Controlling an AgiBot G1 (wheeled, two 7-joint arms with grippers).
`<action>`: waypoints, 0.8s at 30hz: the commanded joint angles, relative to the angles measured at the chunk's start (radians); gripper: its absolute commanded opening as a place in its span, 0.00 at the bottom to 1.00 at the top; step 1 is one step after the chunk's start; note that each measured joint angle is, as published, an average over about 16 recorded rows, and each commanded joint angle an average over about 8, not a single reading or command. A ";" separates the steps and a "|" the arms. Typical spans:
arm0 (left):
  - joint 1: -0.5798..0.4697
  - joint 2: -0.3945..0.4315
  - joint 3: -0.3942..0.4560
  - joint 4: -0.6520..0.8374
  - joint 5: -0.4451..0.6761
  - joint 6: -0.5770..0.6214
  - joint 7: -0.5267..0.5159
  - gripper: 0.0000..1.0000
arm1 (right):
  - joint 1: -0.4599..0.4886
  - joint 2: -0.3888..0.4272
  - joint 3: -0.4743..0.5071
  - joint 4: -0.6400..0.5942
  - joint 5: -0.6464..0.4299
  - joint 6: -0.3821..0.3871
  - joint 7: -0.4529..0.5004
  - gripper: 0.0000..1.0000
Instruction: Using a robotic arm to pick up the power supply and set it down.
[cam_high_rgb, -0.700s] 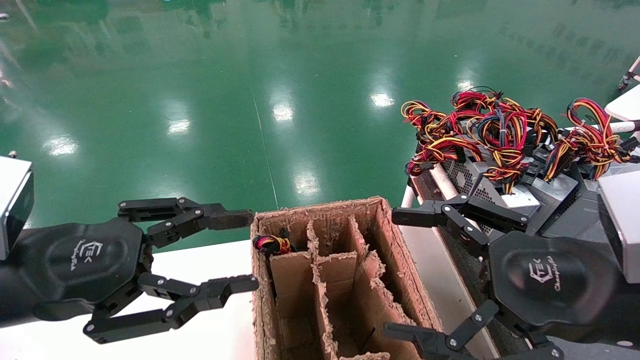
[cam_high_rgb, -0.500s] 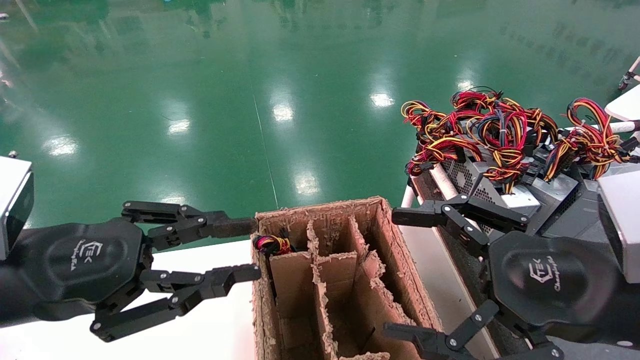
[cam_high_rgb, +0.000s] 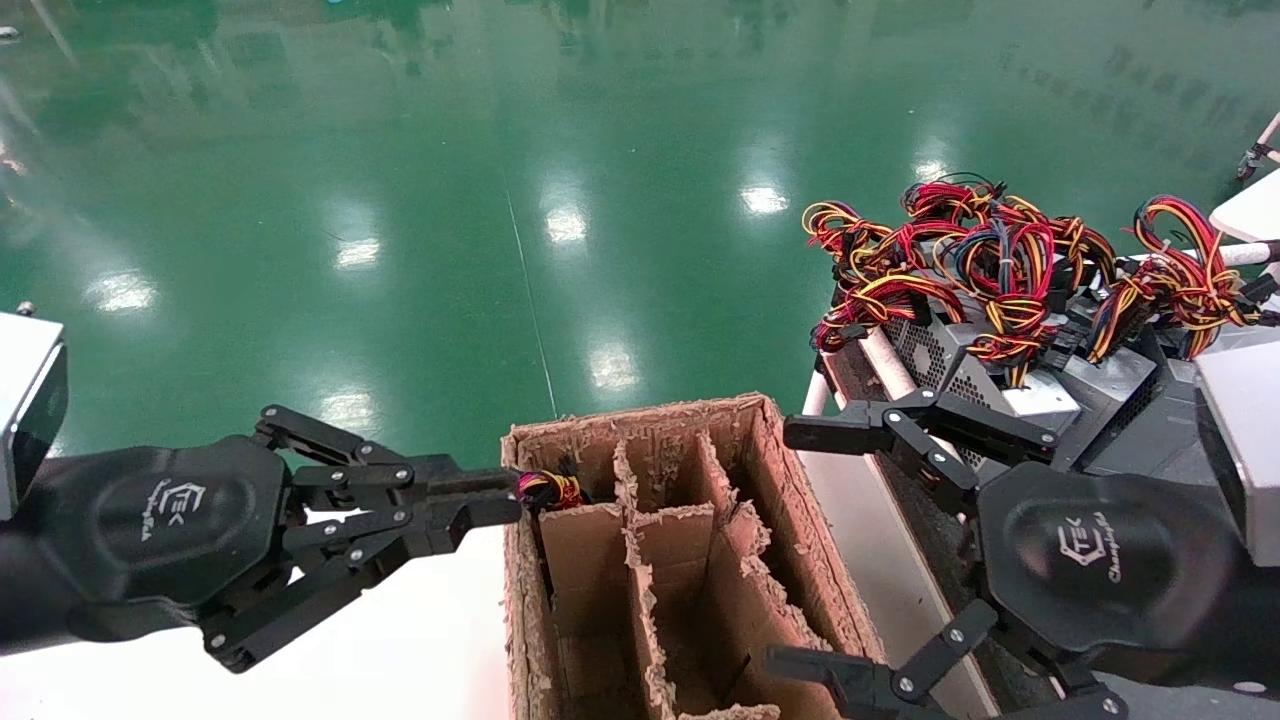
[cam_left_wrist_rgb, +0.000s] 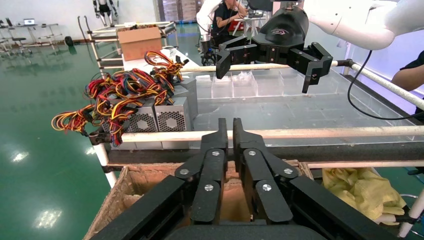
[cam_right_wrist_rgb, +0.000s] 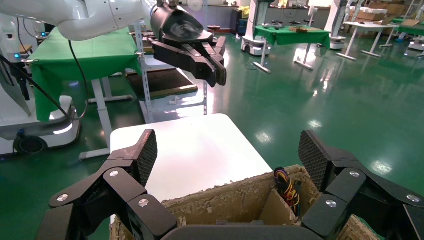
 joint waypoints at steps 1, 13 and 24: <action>0.000 0.000 0.000 0.000 0.000 0.000 0.000 0.00 | 0.000 0.000 0.000 0.001 0.002 -0.002 0.000 1.00; 0.000 0.000 0.000 0.000 0.000 0.000 0.000 0.81 | 0.030 -0.030 -0.022 -0.026 -0.079 0.085 0.012 1.00; 0.000 0.000 0.000 0.000 0.000 0.000 0.000 1.00 | 0.104 -0.113 -0.094 -0.092 -0.232 0.204 0.066 1.00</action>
